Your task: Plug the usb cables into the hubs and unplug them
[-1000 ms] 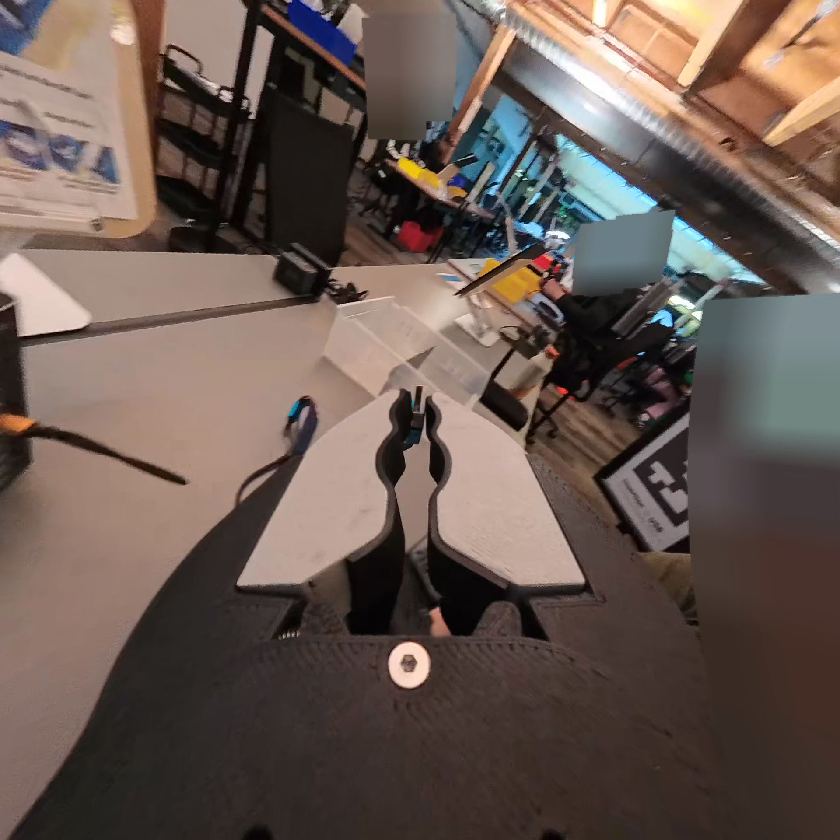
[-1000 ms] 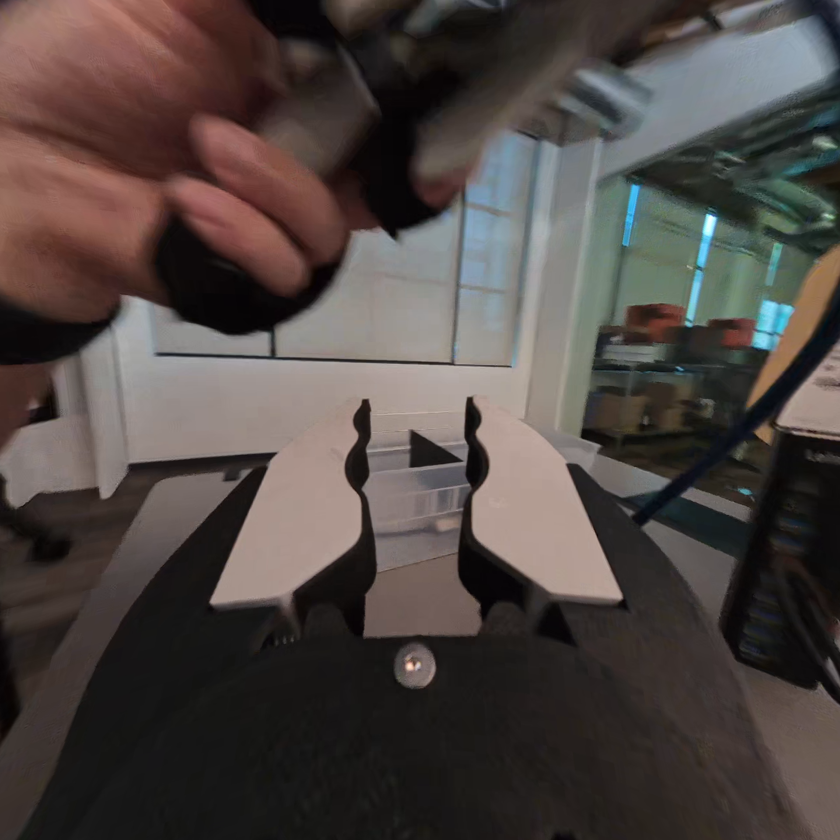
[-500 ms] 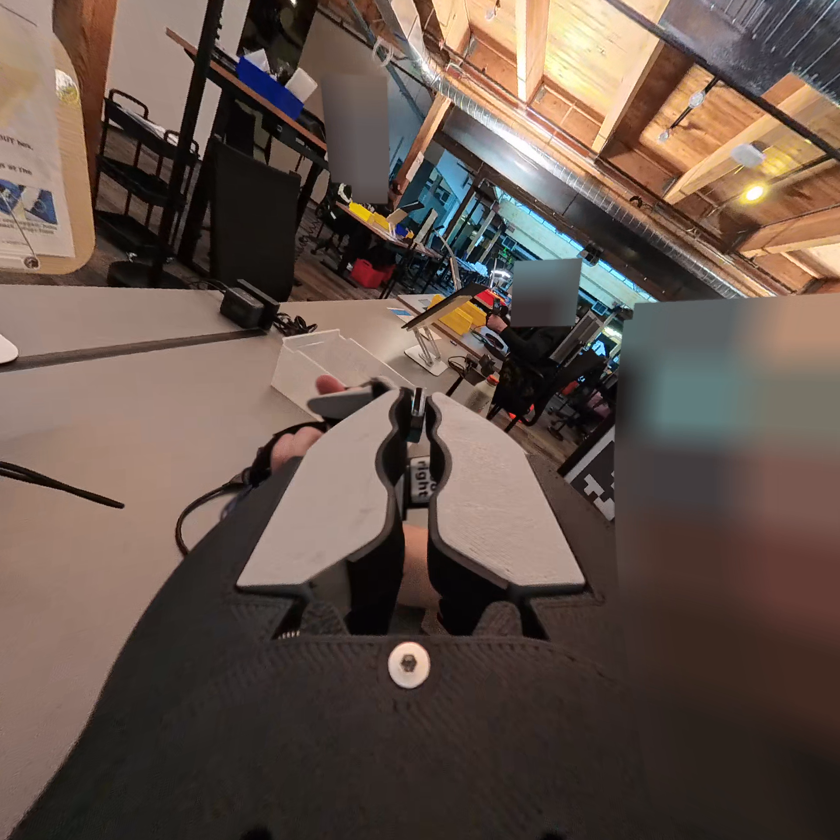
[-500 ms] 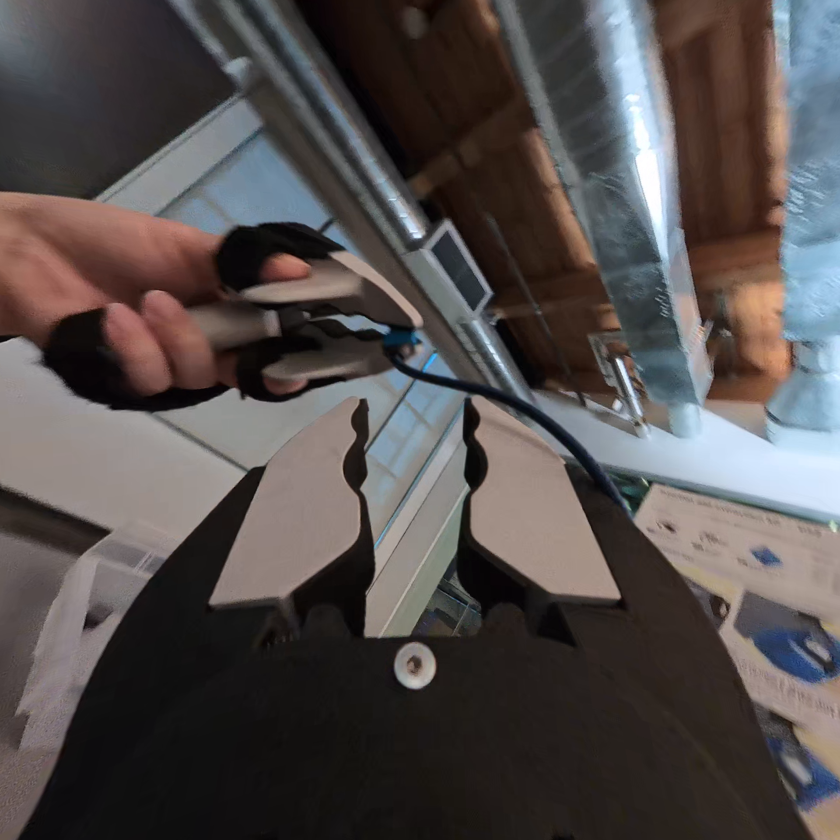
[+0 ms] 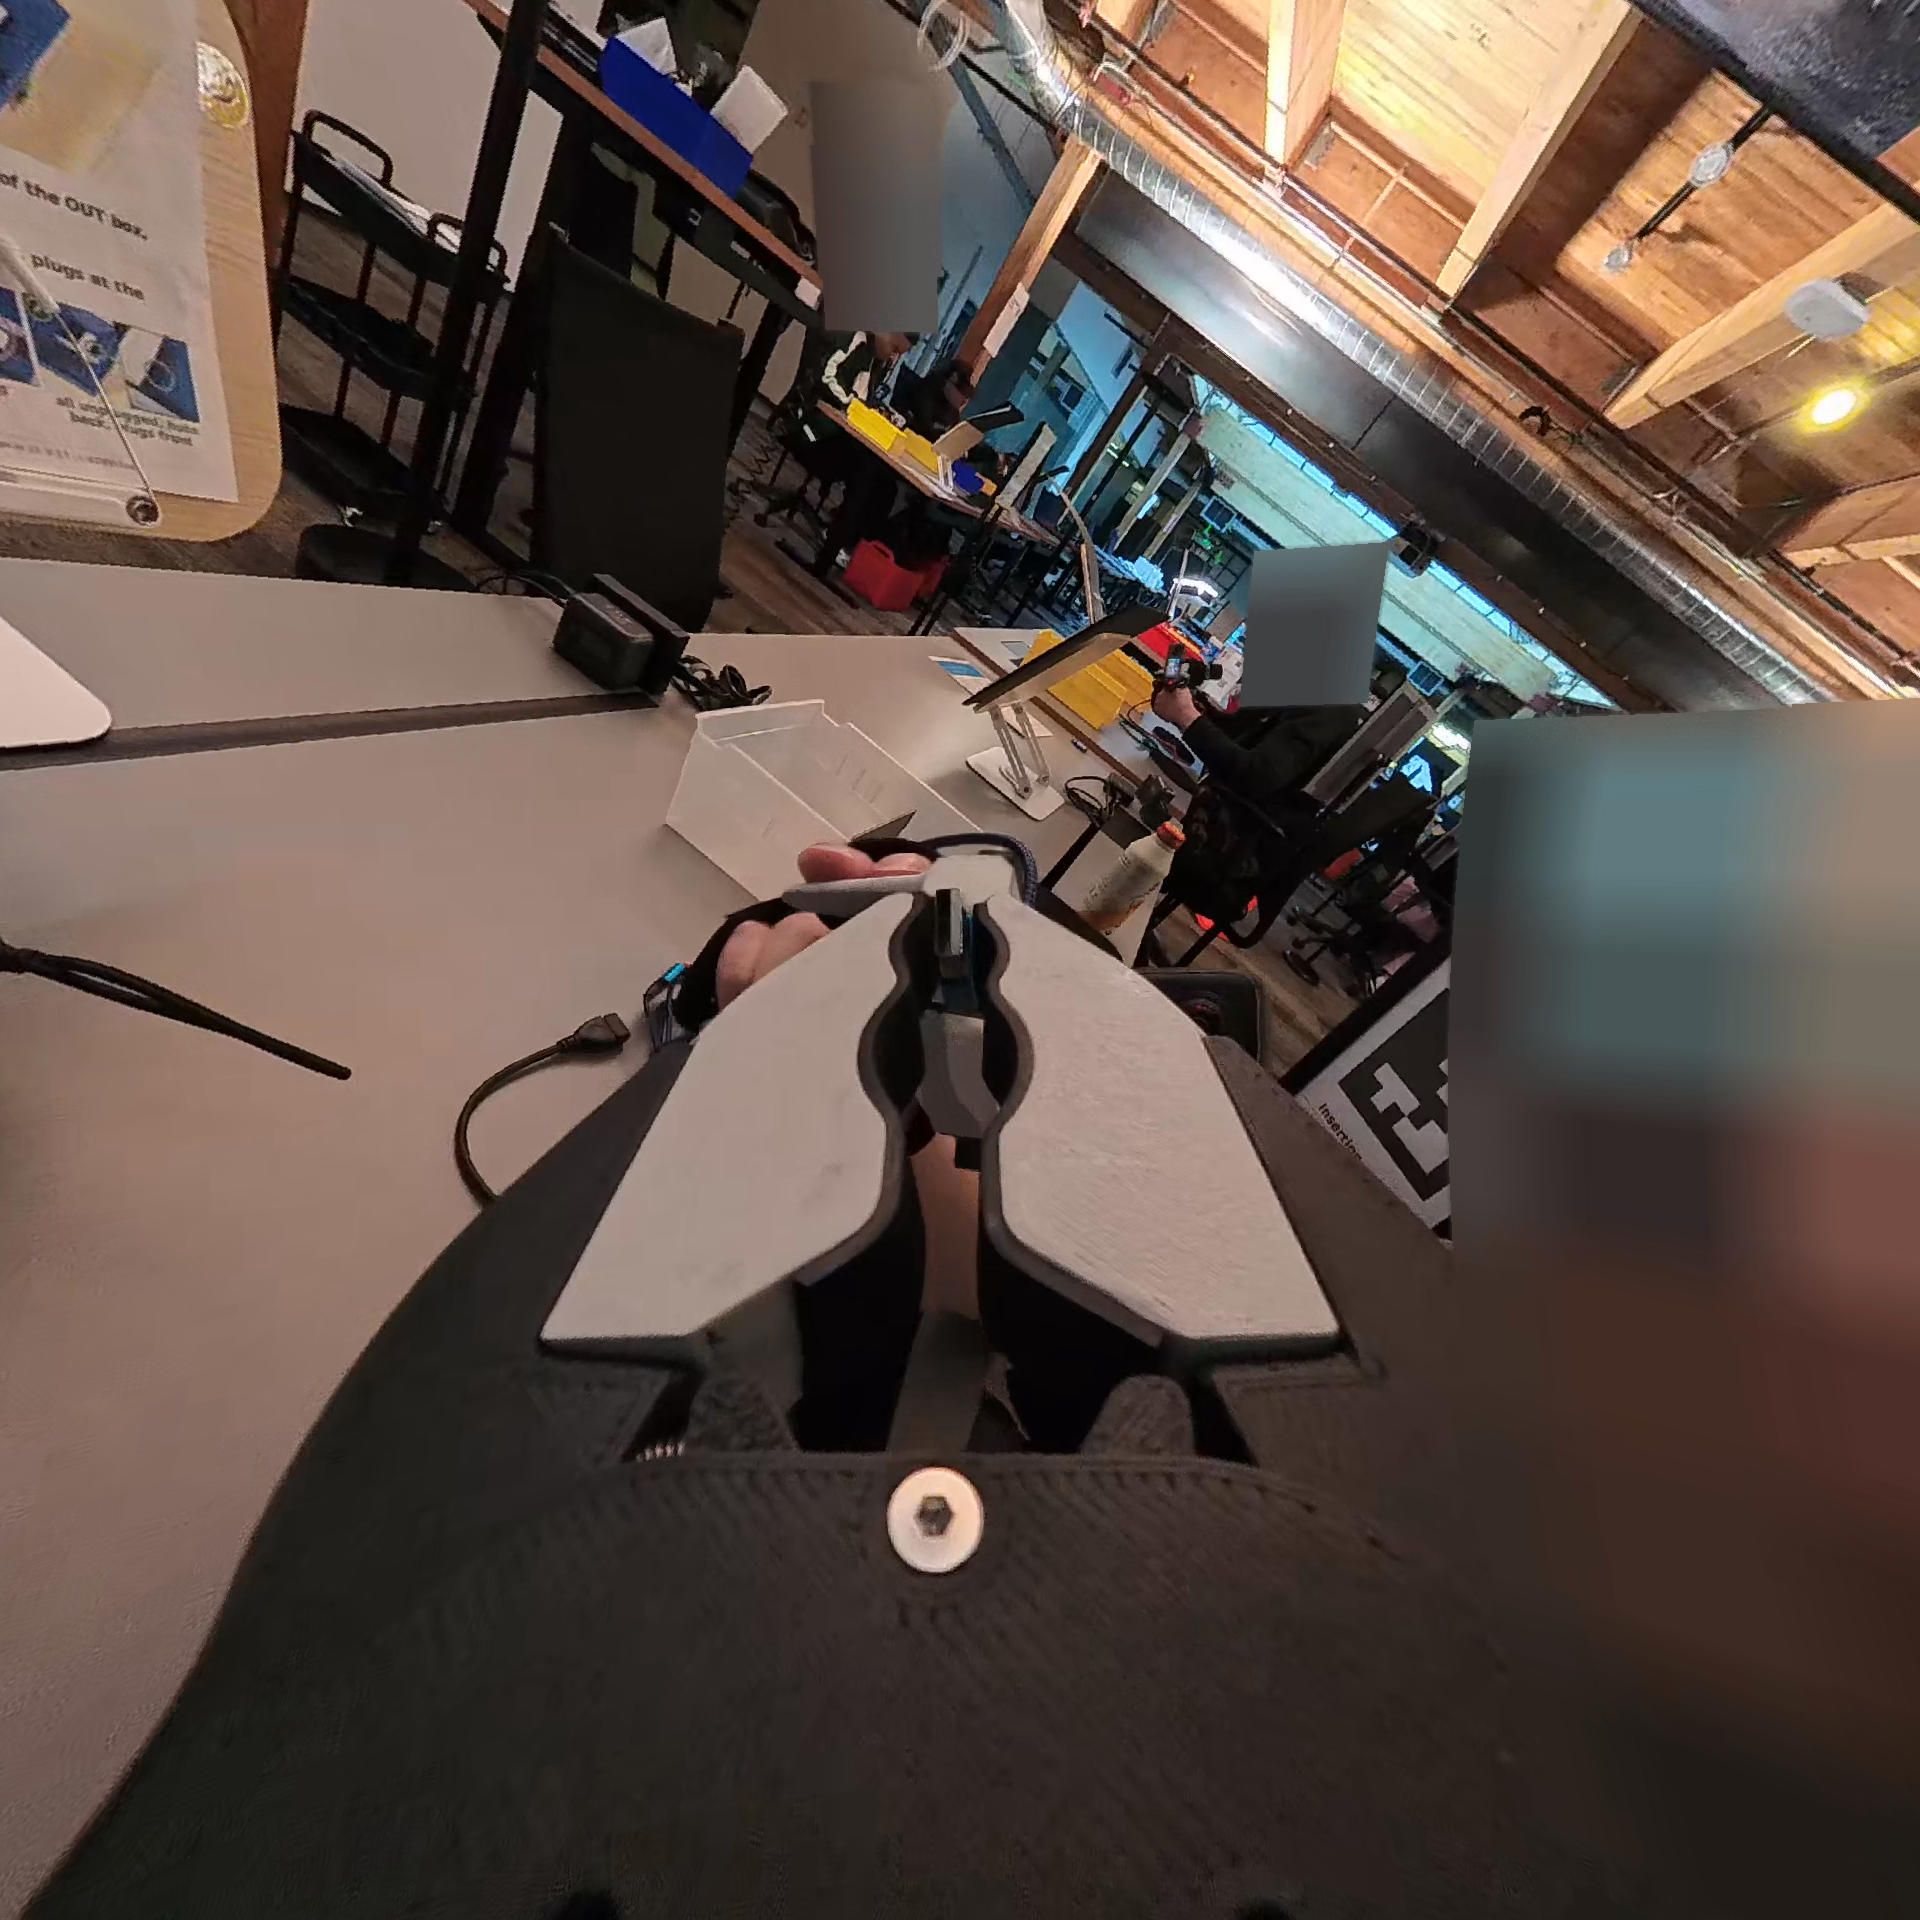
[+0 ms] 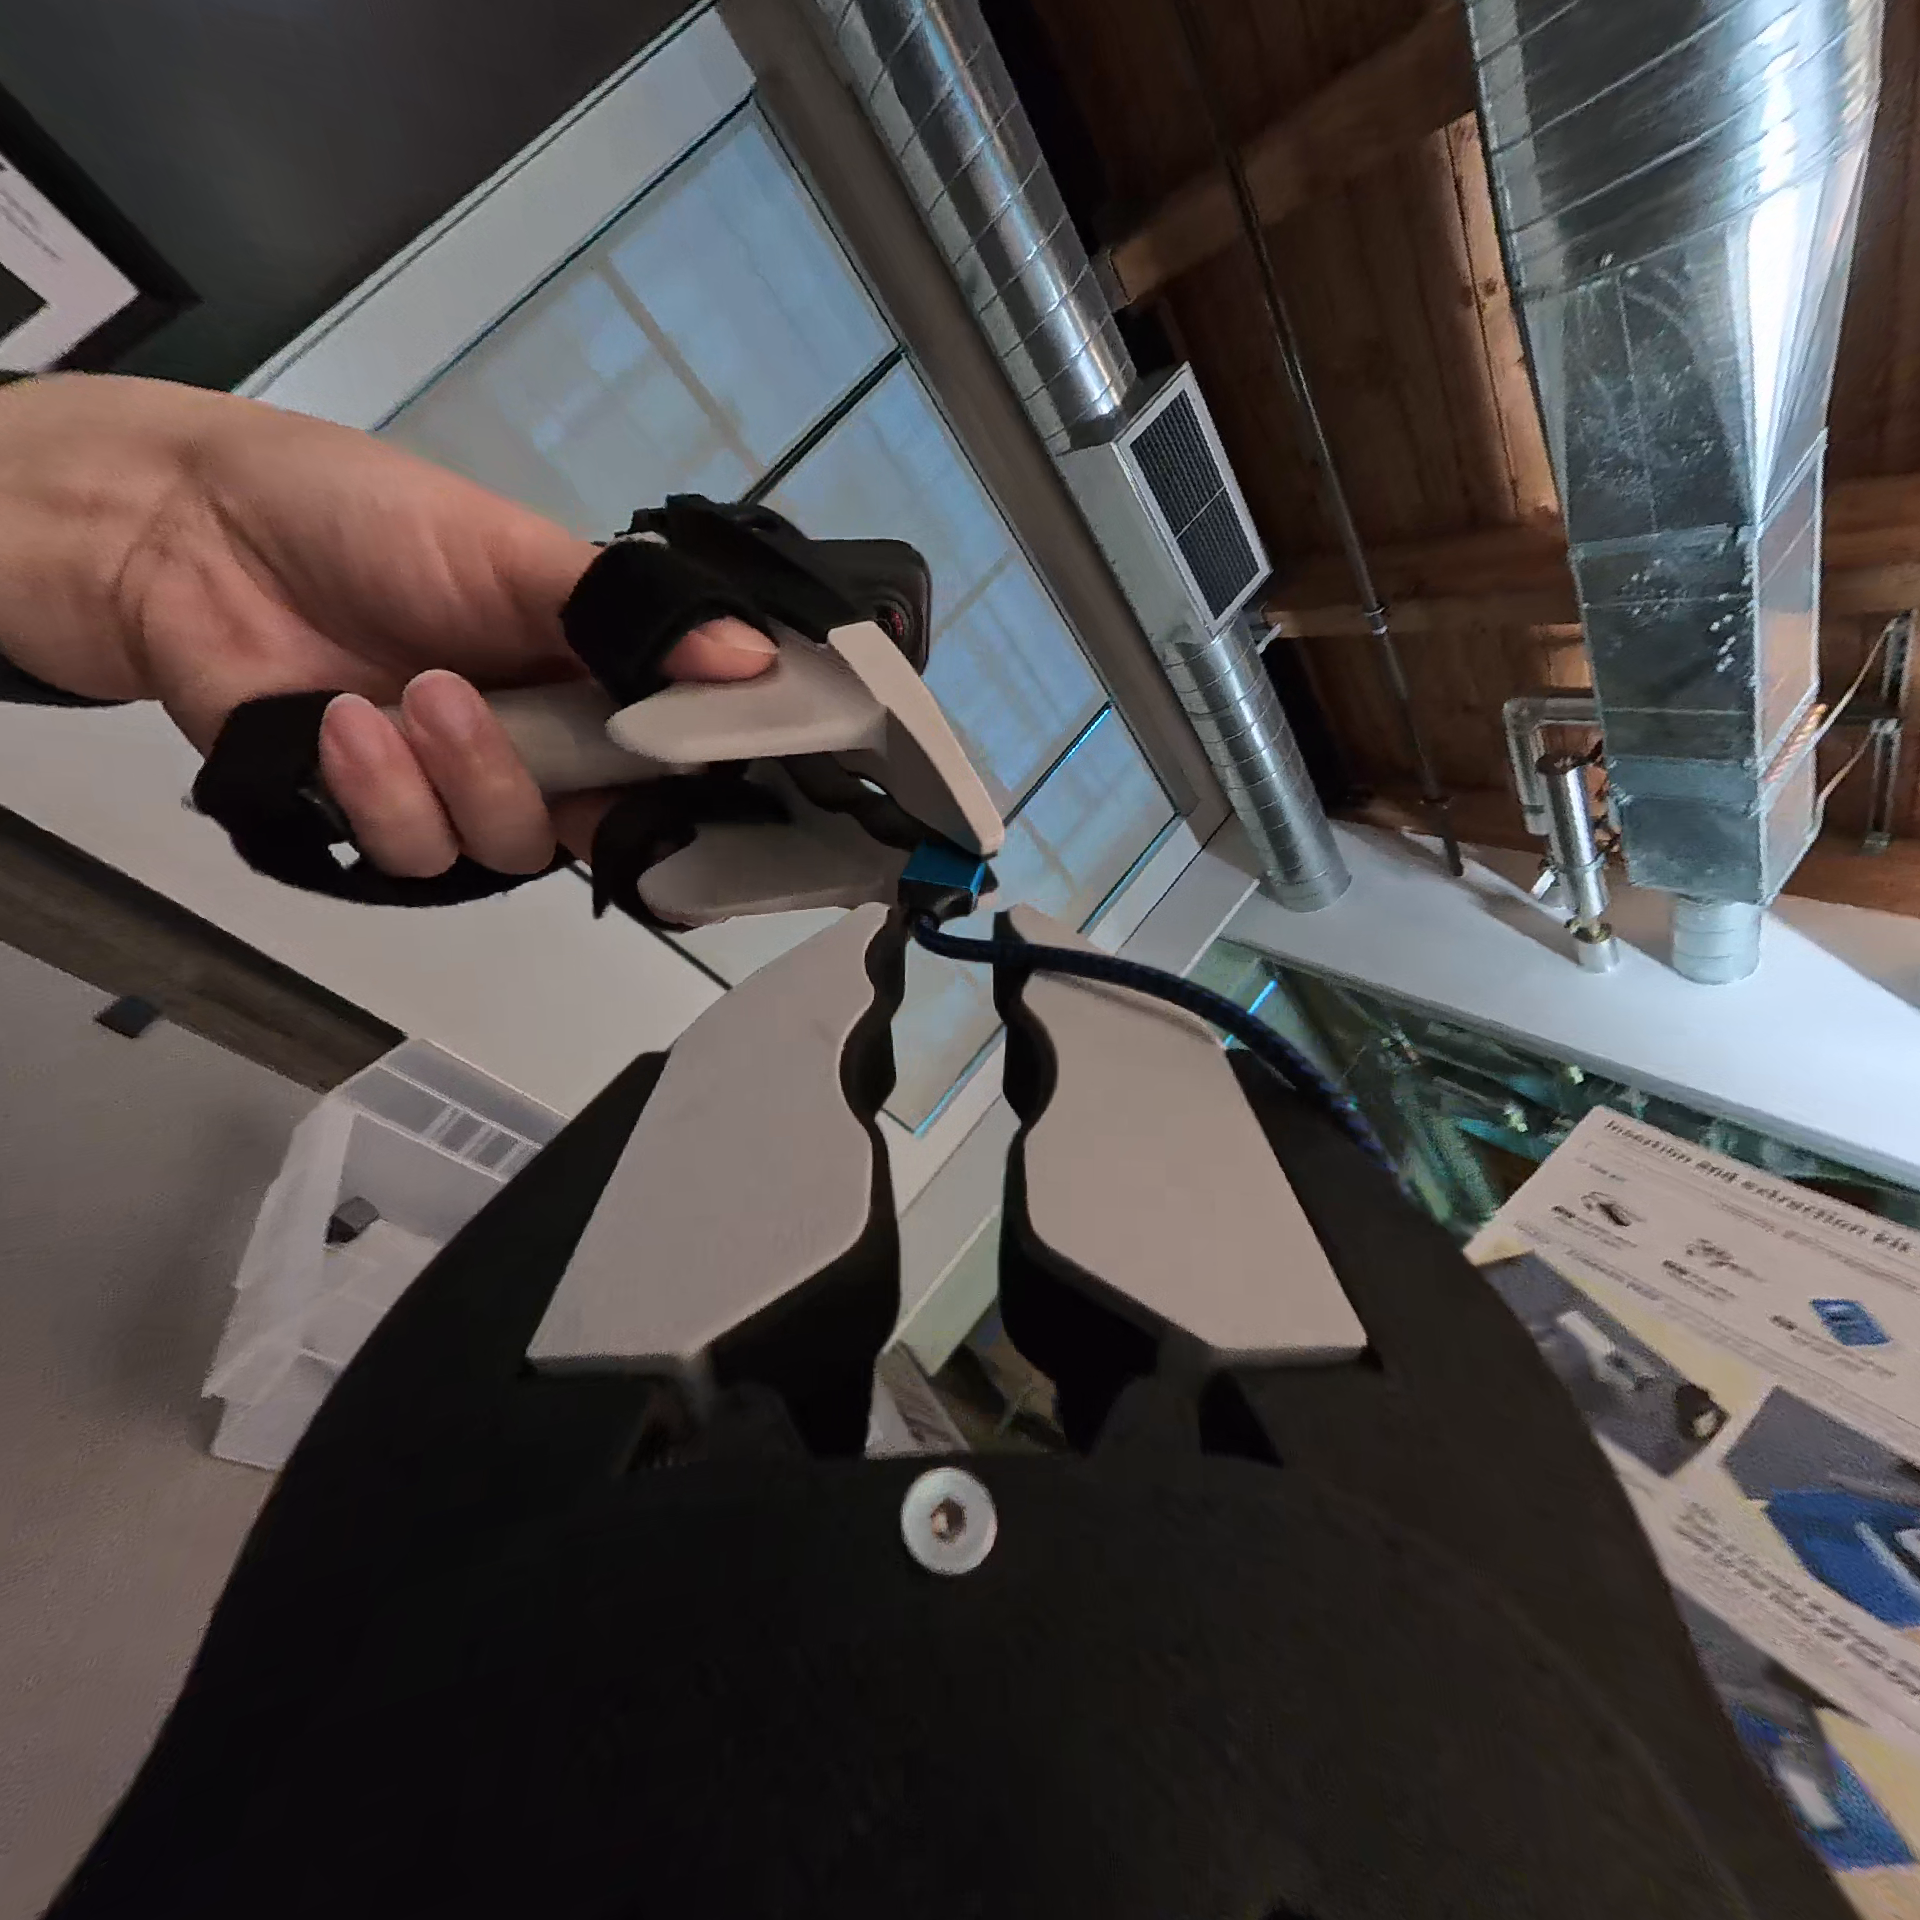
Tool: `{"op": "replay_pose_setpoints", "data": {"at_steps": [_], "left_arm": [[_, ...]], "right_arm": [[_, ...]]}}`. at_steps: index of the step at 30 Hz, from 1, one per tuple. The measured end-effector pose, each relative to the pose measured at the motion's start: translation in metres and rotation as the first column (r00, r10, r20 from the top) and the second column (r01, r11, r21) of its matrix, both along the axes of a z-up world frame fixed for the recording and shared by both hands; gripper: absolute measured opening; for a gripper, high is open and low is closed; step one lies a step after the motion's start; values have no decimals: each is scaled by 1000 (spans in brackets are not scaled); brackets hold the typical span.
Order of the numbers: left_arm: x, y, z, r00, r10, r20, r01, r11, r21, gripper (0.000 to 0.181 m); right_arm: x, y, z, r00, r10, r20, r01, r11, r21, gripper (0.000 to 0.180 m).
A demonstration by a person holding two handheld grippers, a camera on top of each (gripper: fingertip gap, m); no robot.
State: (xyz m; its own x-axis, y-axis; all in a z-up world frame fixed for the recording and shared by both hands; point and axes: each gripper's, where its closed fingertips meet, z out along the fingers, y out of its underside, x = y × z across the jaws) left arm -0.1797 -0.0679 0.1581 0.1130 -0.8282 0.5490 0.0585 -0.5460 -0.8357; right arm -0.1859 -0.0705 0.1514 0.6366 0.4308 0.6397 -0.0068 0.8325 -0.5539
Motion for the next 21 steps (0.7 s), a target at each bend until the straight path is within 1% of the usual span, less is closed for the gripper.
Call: {"op": "replay_pose_setpoints", "data": {"at_steps": [3, 6, 7, 8, 13, 18, 21], "left_arm": [[0, 3, 0, 1000, 20, 15, -20, 1000, 14, 4], [1, 4, -1, 999, 19, 43, -19, 1000, 3, 4], [2, 4, -2, 999, 17, 45, -17, 1000, 2, 4], [2, 5, -2, 999, 21, 45, -21, 1000, 5, 4], [5, 3, -2, 998, 7, 58, -7, 1000, 5, 5], [7, 2, -3, 998, 12, 56, -13, 1000, 21, 4], [9, -1, -2, 999, 21, 47, -23, 999, 45, 4]], "right_arm": [[-1, 5, -1, 999, 26, -33, -28, 997, -68, 18], [-4, 4, -2, 997, 37, -63, -43, 994, -98, 27], [-4, 6, -2, 997, 30, -77, -39, 992, -116, 24], [-2, 9, -1, 996, 10, -94, -21, 992, -126, 17], [0, 4, 0, 991, 40, -125, -54, 993, -107, 16], [2, 4, 1, 992, 23, -123, -34, 995, -91, 16], [4, 0, 1, 987, 67, -145, -81, 992, -93, 16]]}}
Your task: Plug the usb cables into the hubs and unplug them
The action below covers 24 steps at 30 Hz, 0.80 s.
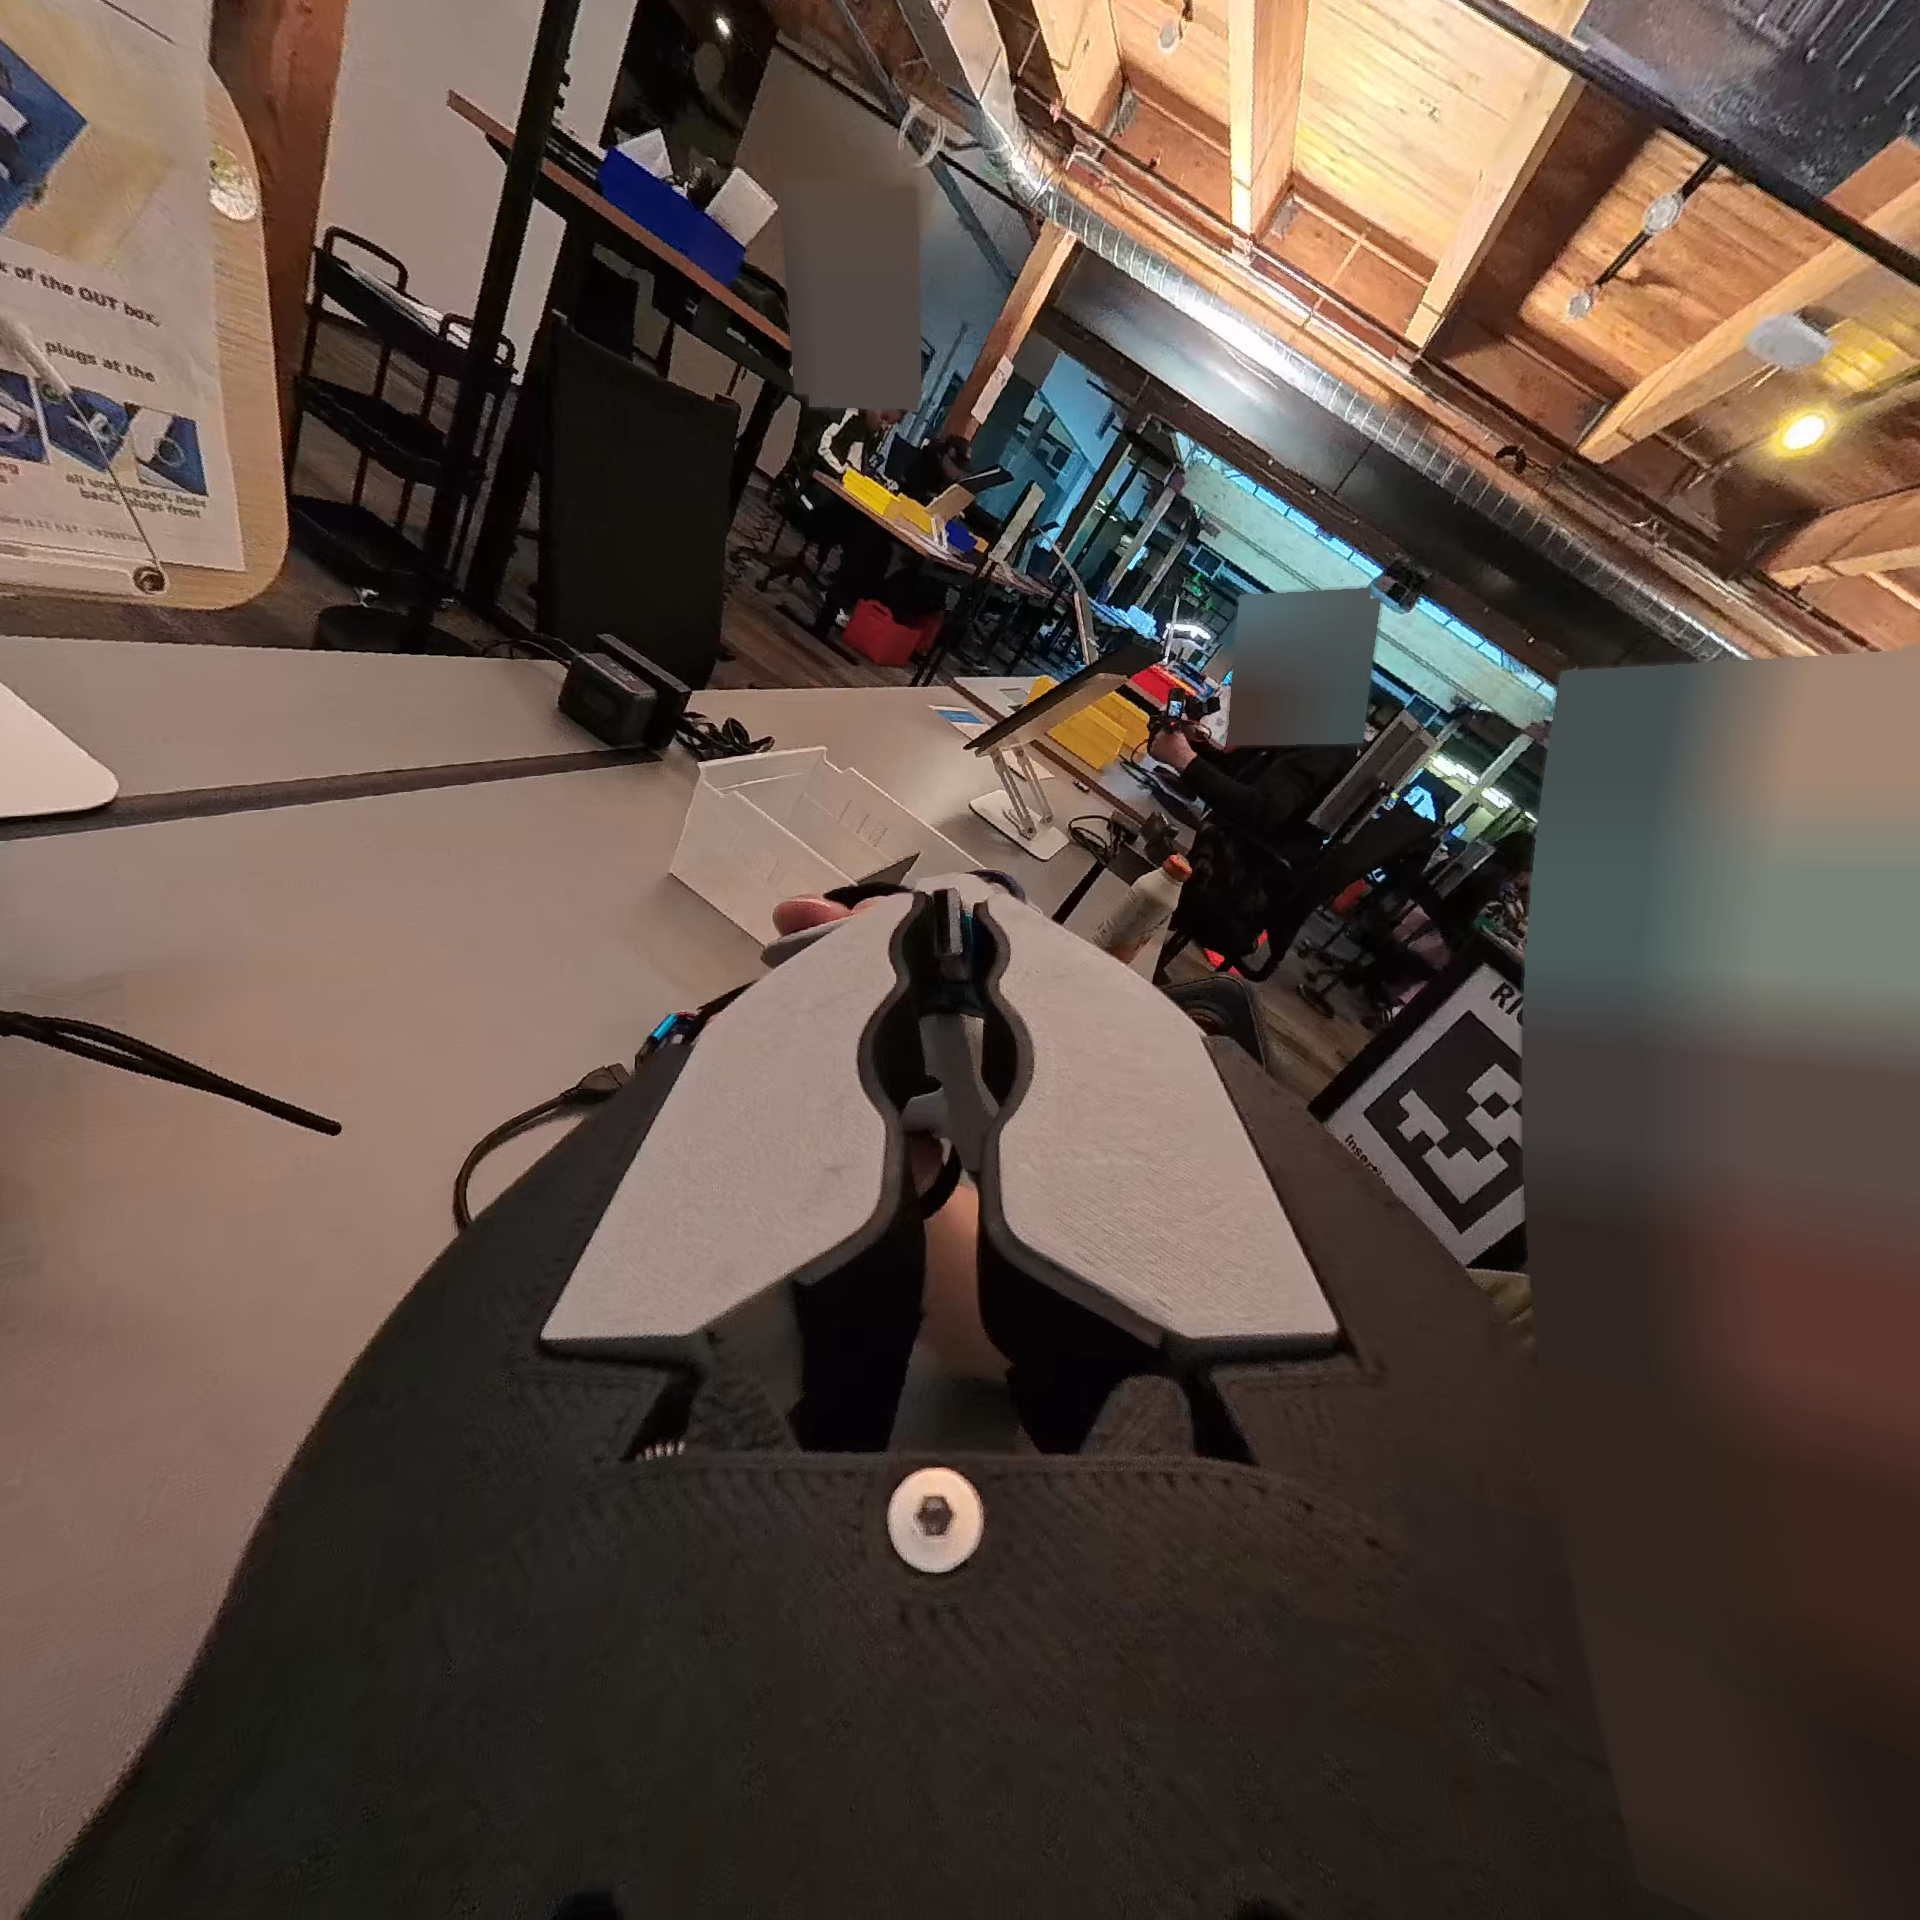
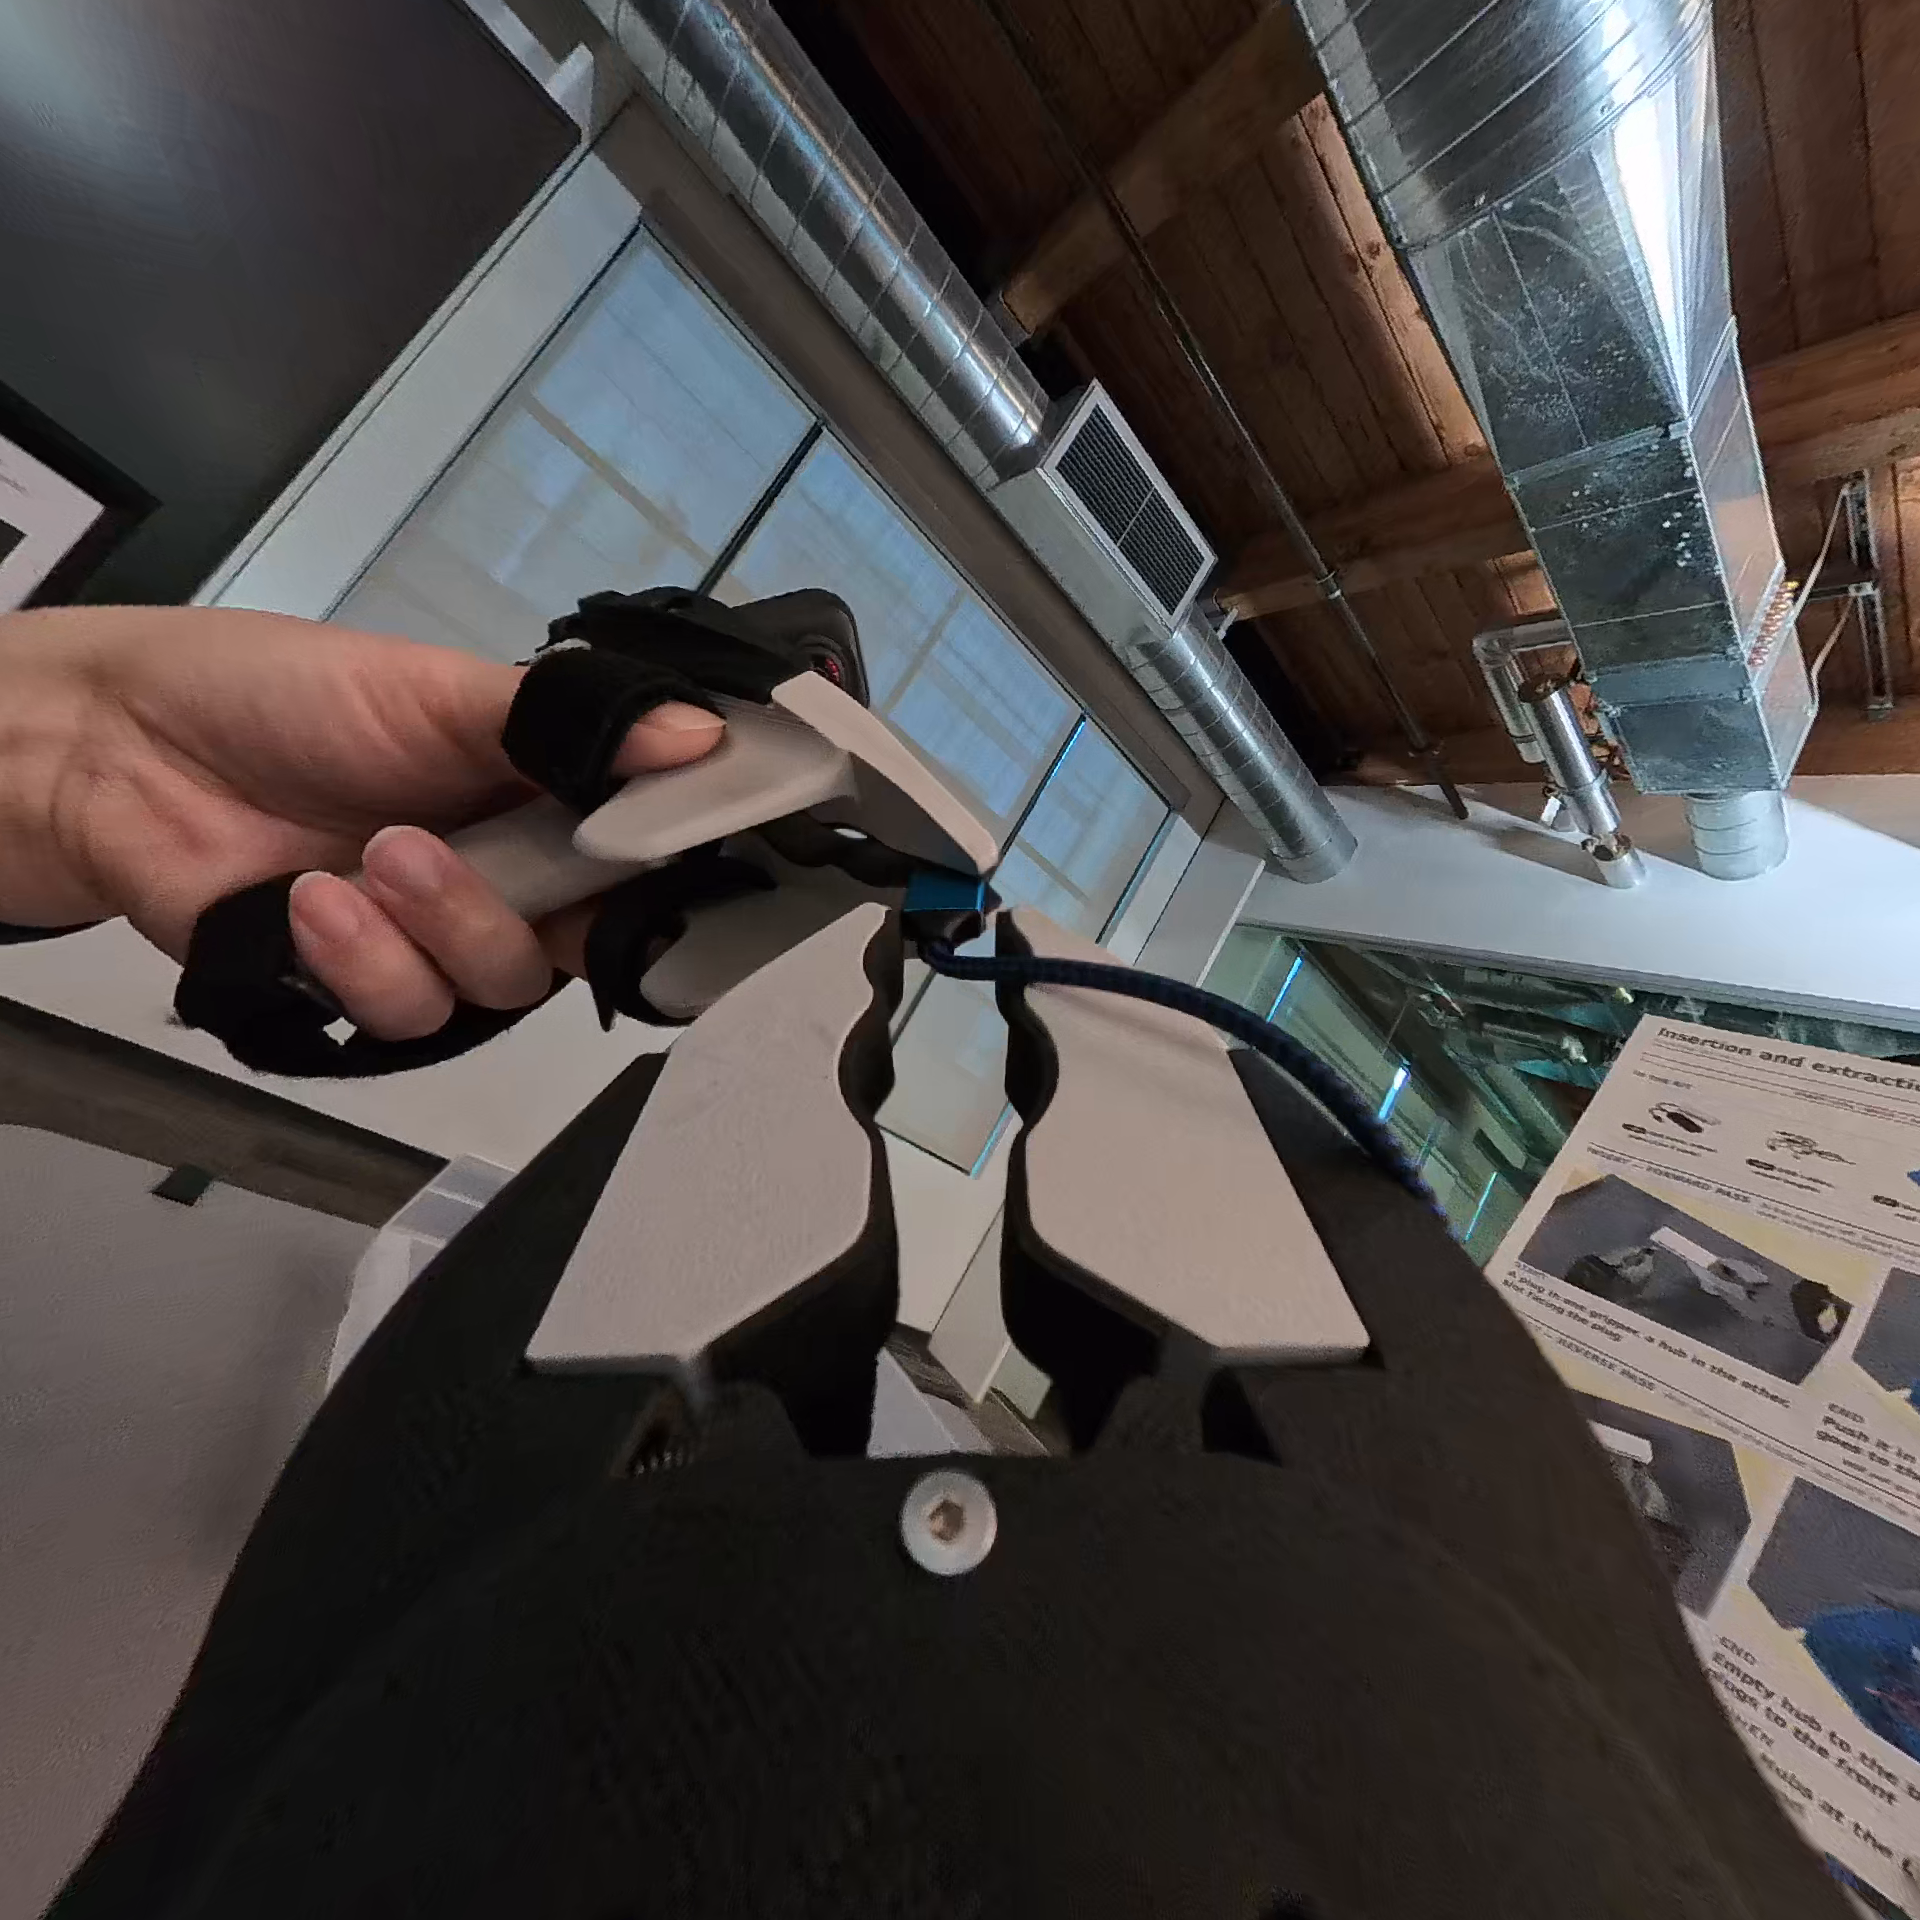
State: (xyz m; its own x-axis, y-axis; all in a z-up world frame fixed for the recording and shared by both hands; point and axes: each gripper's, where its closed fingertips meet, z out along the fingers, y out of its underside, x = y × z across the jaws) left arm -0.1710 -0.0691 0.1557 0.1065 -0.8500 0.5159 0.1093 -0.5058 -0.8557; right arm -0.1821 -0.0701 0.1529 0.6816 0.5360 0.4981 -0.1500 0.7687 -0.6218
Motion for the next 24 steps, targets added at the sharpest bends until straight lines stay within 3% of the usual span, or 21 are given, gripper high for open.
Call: {"op": "replay_pose_setpoints", "data": {"at_steps": [16, 24], "left_arm": [[3, -2, -1, 1000, -8, 12, 8, 1000, -7, 5], [2, 2, -4, 1000, 12, 4, -12, 1000, -6, 5]], "right_arm": [[2, -5, 2, 998, -55, -8, 55, 996, 66, 14], [1, -1, -2, 1000, -24, 8, 23, 999, 27, 14]]}}
